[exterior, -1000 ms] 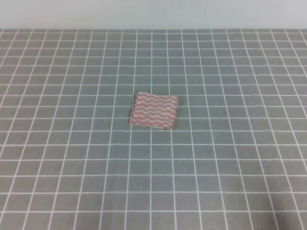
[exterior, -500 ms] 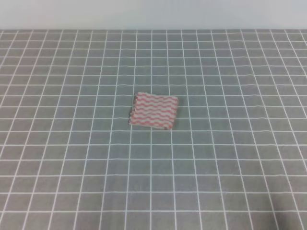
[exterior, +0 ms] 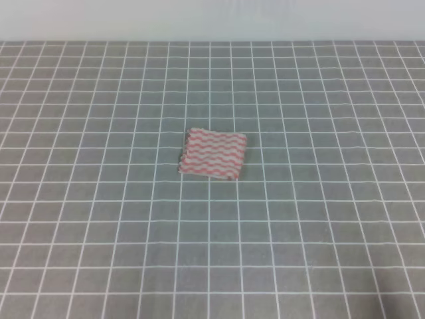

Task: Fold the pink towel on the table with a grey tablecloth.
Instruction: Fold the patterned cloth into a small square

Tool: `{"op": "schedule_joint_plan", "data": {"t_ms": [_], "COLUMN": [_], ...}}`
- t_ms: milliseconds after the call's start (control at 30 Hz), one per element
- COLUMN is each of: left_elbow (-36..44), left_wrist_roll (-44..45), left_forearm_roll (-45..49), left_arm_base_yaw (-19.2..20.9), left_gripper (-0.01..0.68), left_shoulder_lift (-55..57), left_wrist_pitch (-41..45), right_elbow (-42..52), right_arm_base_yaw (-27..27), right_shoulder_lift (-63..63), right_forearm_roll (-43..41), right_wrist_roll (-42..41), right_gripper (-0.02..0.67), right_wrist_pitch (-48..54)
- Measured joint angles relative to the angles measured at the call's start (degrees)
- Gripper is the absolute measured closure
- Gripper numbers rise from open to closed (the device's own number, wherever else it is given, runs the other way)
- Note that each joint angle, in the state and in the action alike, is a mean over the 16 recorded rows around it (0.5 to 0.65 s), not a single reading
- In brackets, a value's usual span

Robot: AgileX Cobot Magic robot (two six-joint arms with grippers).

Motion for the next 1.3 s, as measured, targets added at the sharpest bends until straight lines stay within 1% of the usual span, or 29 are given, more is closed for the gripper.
{"op": "schedule_joint_plan", "data": {"t_ms": [1300], "left_elbow": [0.1], "left_wrist_roll": [-0.1], "left_forearm_roll": [0.0], "left_arm_base_yaw": [0.0], "left_gripper": [0.672], "left_shoulder_lift": [0.1], "left_wrist_pitch": [-0.3], "right_elbow": [0.0], "right_arm_base_yaw": [0.0], "right_shoulder_lift": [0.0], "right_forearm_roll": [0.0], "right_wrist_roll": [0.1], "right_gripper": [0.666], "right_wrist_pitch": [0.1]}}
